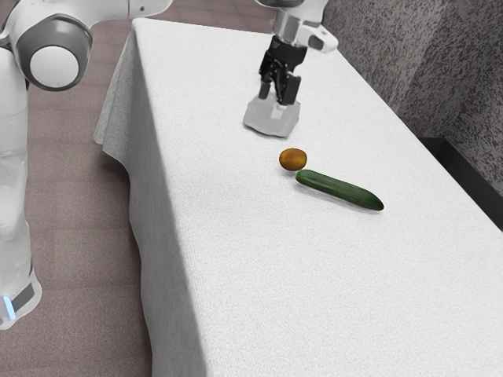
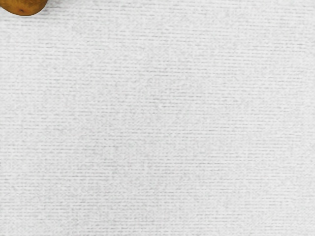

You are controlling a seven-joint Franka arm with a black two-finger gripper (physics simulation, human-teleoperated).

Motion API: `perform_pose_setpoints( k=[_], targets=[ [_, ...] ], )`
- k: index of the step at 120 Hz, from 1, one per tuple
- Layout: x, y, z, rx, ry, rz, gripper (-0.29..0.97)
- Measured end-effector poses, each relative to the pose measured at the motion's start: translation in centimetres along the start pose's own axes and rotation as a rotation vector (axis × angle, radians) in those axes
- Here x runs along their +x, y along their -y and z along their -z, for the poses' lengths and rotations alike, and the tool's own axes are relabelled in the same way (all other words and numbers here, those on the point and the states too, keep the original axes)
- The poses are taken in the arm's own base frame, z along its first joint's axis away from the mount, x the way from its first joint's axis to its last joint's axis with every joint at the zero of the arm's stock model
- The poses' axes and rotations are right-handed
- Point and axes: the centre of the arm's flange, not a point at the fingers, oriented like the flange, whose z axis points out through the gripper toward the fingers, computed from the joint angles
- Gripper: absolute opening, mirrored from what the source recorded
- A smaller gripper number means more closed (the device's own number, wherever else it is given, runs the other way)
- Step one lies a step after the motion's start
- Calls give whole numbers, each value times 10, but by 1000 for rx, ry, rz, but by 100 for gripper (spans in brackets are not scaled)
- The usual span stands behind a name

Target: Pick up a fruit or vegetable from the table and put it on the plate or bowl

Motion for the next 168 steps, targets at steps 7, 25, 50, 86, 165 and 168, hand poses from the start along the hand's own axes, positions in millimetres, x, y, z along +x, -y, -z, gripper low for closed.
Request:
perform_pose_setpoints(
  k=[7,25,50,86,165,168],
  targets=[
    [1,1,1,1,-12,-3,68],
    [3,1,3,3,-31,-11,68],
    [29,-14,38,62,-152,-48,68],
    [120,145,-74,86,-153,89,68],
    [173,162,-167,-100,-160,224,68],
    [173,161,-168,-101,-158,229,68]
  ],
)
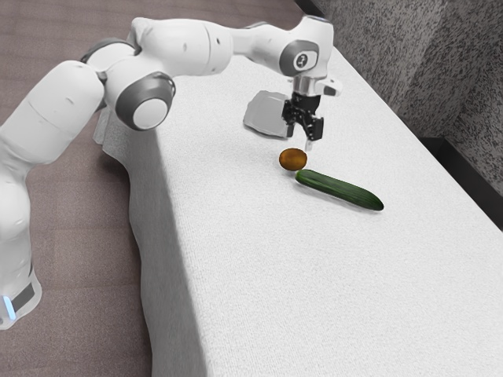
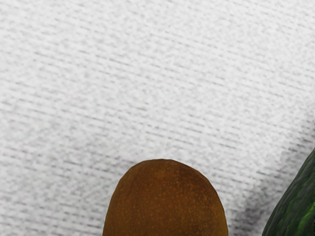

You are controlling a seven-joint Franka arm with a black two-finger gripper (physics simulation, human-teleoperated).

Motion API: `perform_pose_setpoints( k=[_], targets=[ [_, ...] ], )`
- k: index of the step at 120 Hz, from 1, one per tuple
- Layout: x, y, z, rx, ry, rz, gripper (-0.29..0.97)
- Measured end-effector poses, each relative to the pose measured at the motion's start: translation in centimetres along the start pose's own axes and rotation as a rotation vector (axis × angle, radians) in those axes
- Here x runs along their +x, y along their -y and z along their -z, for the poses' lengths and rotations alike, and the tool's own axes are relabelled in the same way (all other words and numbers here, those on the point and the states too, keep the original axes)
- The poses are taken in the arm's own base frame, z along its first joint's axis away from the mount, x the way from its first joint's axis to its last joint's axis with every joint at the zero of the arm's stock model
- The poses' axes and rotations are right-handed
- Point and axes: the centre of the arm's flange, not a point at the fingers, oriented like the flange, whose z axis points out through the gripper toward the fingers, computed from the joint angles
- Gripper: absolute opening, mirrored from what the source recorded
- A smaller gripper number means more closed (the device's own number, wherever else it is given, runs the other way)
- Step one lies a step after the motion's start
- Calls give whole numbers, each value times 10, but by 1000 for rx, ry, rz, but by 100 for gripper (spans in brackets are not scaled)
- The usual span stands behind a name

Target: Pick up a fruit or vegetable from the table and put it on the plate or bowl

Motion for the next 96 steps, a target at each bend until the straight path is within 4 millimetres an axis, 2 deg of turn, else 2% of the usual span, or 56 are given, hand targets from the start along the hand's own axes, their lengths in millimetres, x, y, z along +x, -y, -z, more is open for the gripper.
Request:
perform_pose_setpoints(
  k=[16,35,57,72,96],
  targets=[
    [-1,-6,-7,-4,21,3,68],
    [-6,-2,-22,-5,63,7,68],
    [-16,-1,-22,-8,87,4,68],
    [-17,-10,-26,-9,93,-14,68],
    [-14,-7,-42,-9,110,-17,68]
  ],
)
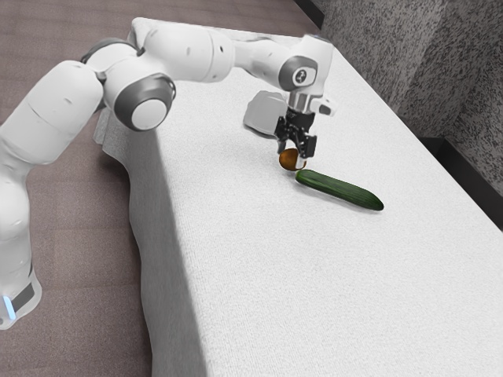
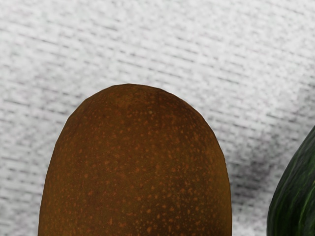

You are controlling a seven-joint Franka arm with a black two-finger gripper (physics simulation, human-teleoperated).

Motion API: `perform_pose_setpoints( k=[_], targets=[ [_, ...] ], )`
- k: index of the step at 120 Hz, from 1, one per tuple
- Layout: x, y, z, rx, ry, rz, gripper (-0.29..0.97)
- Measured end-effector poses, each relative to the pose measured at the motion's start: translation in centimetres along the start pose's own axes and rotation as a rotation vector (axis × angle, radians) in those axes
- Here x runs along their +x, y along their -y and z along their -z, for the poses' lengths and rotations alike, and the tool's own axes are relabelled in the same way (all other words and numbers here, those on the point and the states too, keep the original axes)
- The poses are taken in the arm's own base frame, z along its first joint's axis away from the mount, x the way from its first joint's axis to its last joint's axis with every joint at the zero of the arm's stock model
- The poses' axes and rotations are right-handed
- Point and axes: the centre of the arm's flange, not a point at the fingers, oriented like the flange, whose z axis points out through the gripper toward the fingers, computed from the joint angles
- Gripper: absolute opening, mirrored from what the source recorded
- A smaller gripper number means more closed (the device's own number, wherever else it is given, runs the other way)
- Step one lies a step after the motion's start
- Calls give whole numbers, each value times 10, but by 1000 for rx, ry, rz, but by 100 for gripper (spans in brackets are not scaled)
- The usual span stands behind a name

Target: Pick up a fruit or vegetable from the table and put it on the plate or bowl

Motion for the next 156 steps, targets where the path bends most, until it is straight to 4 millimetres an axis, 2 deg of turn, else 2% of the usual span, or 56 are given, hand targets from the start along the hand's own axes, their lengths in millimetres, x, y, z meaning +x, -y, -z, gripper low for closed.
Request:
perform_pose_setpoints(
  k=[12,39,61,67,74,80,84,92,100,108,112,121,135,144,156],
  targets=[
    [3,-2,-5,0,-5,-6,65],
    [6,1,-8,2,-18,-8,38],
    [7,2,0,8,-38,-10,35],
    [5,2,9,10,-51,-12,34],
    [-1,-1,37,13,-88,-20,32],
    [-9,6,63,24,-123,-14,31],
    [-14,19,79,41,-146,3,31],
    [-24,64,115,95,-199,66,30],
    [-34,102,142,142,-240,118,30],
    [-40,135,163,189,-276,164,30],
    [-41,151,167,204,-288,183,31],
    [-31,183,153,210,-298,213,31],
    [-14,247,96,147,-306,272,29],
    [-3,260,84,114,-357,266,28],
    [4,268,89,98,-436,252,29]
  ],
)
